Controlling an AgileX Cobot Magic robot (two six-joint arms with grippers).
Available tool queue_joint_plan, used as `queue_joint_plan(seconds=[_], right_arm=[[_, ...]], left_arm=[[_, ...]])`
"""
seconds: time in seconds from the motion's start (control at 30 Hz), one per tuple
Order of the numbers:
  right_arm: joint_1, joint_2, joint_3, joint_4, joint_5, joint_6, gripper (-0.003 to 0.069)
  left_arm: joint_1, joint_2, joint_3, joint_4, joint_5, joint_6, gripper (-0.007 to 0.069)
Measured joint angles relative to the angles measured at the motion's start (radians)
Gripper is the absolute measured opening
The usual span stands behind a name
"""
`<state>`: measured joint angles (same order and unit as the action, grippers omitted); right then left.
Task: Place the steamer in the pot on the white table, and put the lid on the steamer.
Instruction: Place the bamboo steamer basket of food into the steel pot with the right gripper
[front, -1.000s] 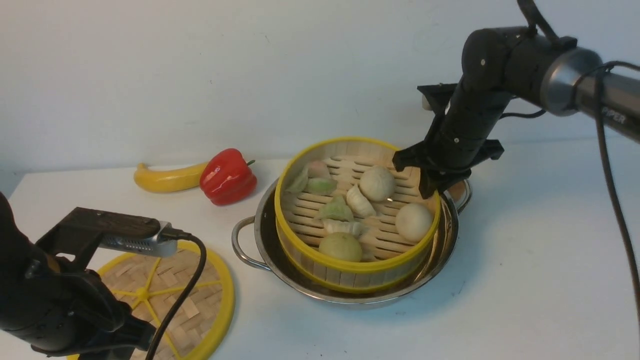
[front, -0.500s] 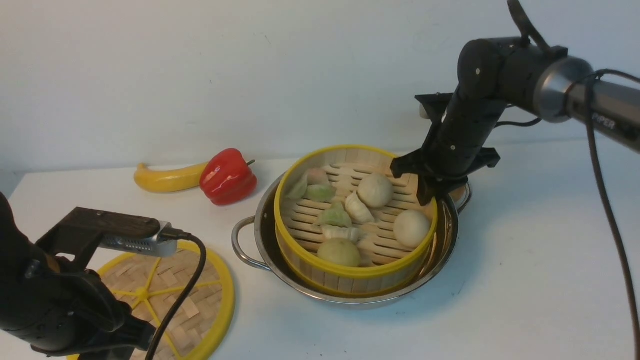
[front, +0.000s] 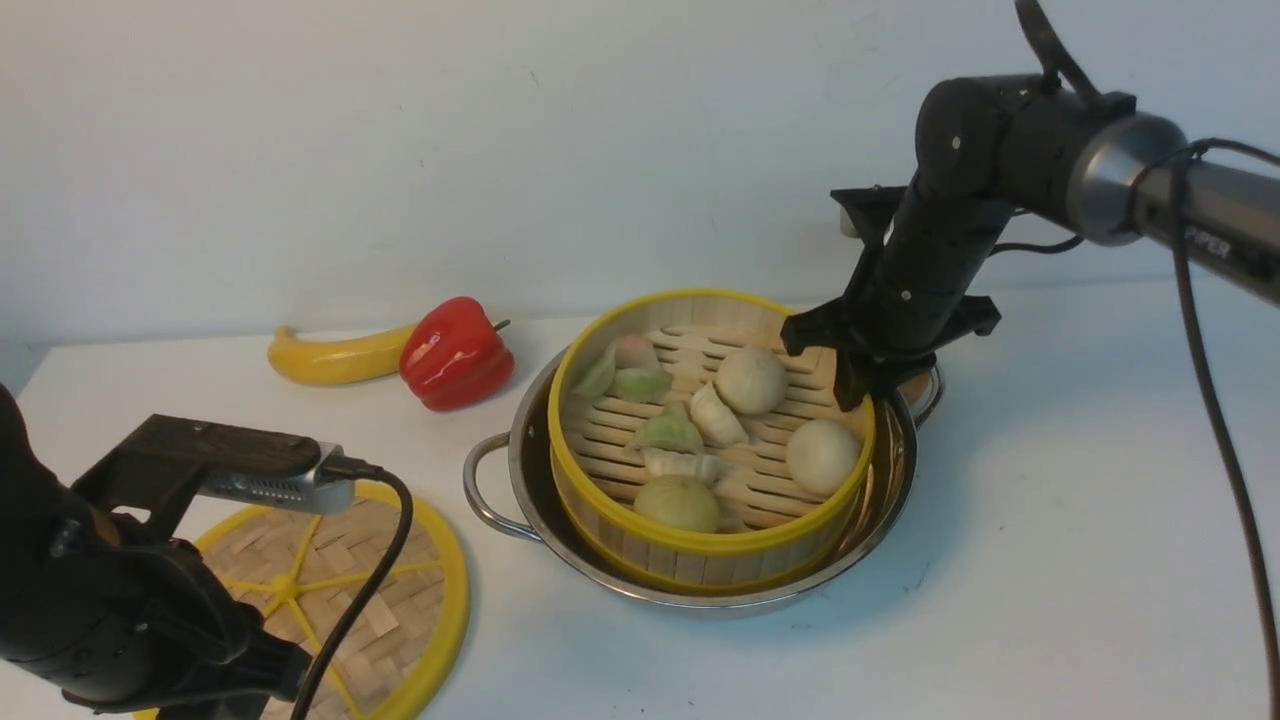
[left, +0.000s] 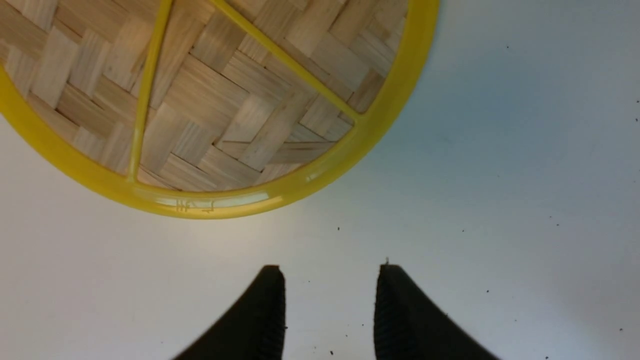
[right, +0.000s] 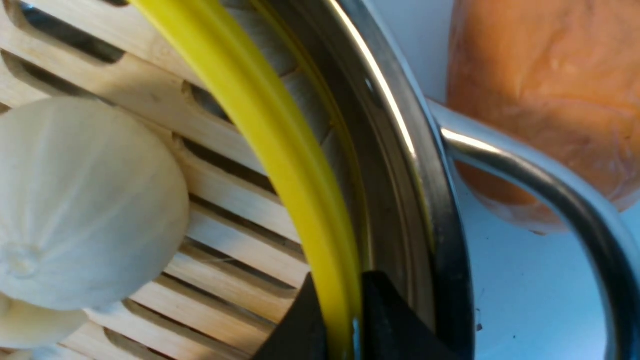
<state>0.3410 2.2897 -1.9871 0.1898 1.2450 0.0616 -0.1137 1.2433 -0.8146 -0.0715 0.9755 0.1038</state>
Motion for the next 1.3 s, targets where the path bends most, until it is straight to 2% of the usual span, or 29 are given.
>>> queue_joint_plan(seconds=[0.87, 1.1, 1.2, 1.3], right_arm=[[0.001, 0.003, 0.029, 0.007, -0.006, 0.007, 0.0078], [0.001, 0.003, 0.031, 0.031, -0.007, 0.011, 0.0145], [0.001, 0.003, 0.031, 0.046, -0.007, 0.011, 0.0223], [0.001, 0.003, 0.026, 0.055, -0.007, 0.011, 0.0265]], left_arm=[[0.000, 0.000, 0.000, 0.000, 0.000, 0.000, 0.0241], [0.000, 0.000, 0.000, 0.000, 0.000, 0.000, 0.0241], [0.000, 0.000, 0.000, 0.000, 0.000, 0.000, 0.0241], [0.000, 0.000, 0.000, 0.000, 0.000, 0.000, 0.0241]])
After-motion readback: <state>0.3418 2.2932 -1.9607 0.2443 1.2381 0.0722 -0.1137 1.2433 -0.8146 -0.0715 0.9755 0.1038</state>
